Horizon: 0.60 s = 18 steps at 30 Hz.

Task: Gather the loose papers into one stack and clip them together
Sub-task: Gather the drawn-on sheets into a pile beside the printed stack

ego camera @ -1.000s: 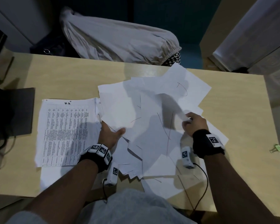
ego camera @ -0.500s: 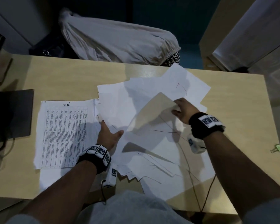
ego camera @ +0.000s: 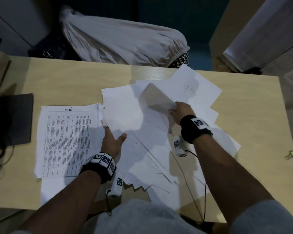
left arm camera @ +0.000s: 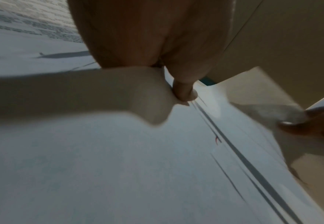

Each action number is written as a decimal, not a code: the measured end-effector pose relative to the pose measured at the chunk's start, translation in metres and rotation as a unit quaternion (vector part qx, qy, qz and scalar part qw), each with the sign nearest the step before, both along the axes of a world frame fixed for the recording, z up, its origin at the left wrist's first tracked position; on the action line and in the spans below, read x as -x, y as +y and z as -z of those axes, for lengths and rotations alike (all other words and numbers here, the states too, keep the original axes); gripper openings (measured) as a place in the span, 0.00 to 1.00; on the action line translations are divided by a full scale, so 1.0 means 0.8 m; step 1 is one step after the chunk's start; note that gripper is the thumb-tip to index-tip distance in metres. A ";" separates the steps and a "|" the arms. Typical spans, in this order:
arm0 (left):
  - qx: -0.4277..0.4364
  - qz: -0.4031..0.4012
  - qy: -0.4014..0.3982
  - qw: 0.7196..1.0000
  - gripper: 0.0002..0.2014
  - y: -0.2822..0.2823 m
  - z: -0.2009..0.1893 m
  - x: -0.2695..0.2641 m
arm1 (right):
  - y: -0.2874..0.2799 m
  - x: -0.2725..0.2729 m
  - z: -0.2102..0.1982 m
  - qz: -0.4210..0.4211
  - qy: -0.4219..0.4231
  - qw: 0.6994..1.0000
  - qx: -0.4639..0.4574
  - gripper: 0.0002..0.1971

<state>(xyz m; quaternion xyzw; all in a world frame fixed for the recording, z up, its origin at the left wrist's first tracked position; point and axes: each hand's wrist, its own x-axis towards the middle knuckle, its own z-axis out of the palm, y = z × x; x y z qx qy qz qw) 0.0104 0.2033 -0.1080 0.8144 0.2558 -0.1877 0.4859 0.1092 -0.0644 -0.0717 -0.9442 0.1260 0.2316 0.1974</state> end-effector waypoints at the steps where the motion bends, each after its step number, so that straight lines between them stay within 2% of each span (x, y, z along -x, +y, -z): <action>1: -0.007 0.001 0.004 1.000 0.46 0.001 0.000 0.000 | -0.013 0.002 -0.006 0.047 -0.020 0.999 -0.014 0.15; 4: -0.013 0.014 0.013 1.000 0.44 0.003 0.001 -0.002 | -0.078 0.033 -0.007 0.234 -0.039 0.971 -0.019 0.20; 6: -0.011 0.013 0.015 1.000 0.39 0.003 0.000 -0.004 | -0.113 0.070 0.004 0.286 0.037 0.958 0.004 0.25; 9: -0.005 0.017 0.005 1.000 0.32 -0.001 -0.004 -0.005 | -0.131 0.108 0.034 0.318 0.105 0.942 0.023 0.32; 11: -0.007 0.029 0.003 1.000 0.33 -0.004 -0.008 -0.003 | -0.114 0.114 0.030 0.332 0.124 0.934 0.045 0.34; 15: 0.005 0.040 0.003 0.999 0.35 -0.009 -0.008 -0.003 | -0.085 0.104 0.012 0.279 0.128 0.950 0.056 0.24; 18: 0.028 0.051 -0.024 0.998 0.32 -0.011 -0.006 -0.003 | -0.073 0.099 0.023 0.336 0.132 0.932 0.030 0.41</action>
